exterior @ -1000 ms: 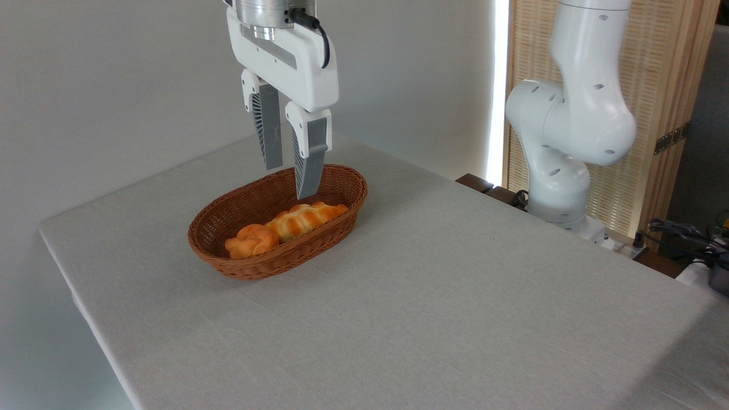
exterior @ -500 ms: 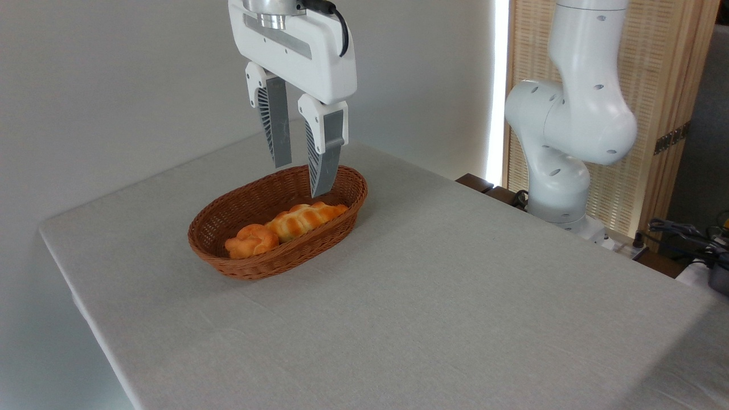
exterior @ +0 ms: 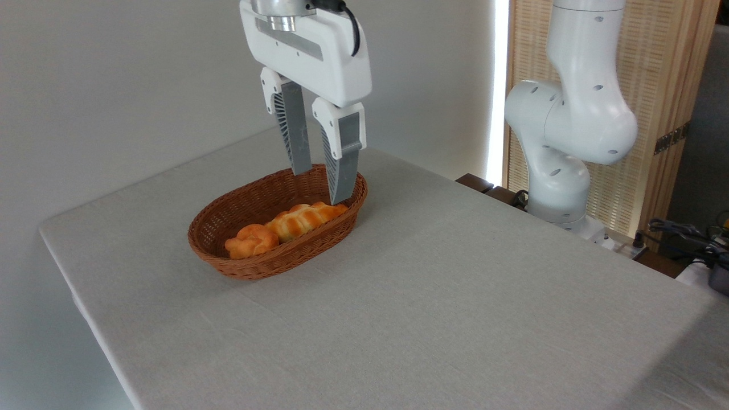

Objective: Put bread into the basket

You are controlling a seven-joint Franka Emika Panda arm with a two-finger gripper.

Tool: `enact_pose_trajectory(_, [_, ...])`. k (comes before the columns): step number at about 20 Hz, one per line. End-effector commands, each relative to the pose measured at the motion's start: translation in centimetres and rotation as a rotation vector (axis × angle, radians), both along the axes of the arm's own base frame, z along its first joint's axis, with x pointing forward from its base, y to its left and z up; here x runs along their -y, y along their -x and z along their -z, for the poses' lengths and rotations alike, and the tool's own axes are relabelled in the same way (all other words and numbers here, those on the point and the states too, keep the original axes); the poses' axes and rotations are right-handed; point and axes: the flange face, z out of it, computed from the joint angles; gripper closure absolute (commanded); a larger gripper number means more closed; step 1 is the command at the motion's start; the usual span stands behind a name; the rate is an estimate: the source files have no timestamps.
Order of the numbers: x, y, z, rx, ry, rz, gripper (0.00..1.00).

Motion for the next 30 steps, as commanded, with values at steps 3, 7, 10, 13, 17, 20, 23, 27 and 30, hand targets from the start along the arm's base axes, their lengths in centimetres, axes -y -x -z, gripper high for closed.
enact_pose_trajectory(3, [2.0,-1.6,0.5,-0.034,-0.025,-0.044,0.0])
enact_pose_trajectory(7, [2.9,-1.6,0.5,-0.027,-0.06,-0.028,0.0])
enact_pose_trajectory(10, [3.2,-1.6,0.5,-0.028,-0.066,-0.023,0.0])
enact_pose_trajectory(13, [3.0,-1.6,0.5,-0.028,-0.066,-0.025,0.0])
enact_pose_trajectory(17, [3.4,-1.5,0.6,-0.032,-0.067,-0.019,0.0])
enact_pose_trajectory(20, [3.0,-1.3,0.4,-0.036,-0.067,-0.028,0.0])
enact_pose_trajectory(23, [2.6,-1.3,0.3,-0.031,-0.067,-0.035,0.0])
enact_pose_trajectory(27, [2.2,-1.5,0.3,-0.027,-0.065,-0.049,0.0])
enact_pose_trajectory(30, [2.3,-1.4,0.3,-0.032,-0.067,-0.051,0.0])
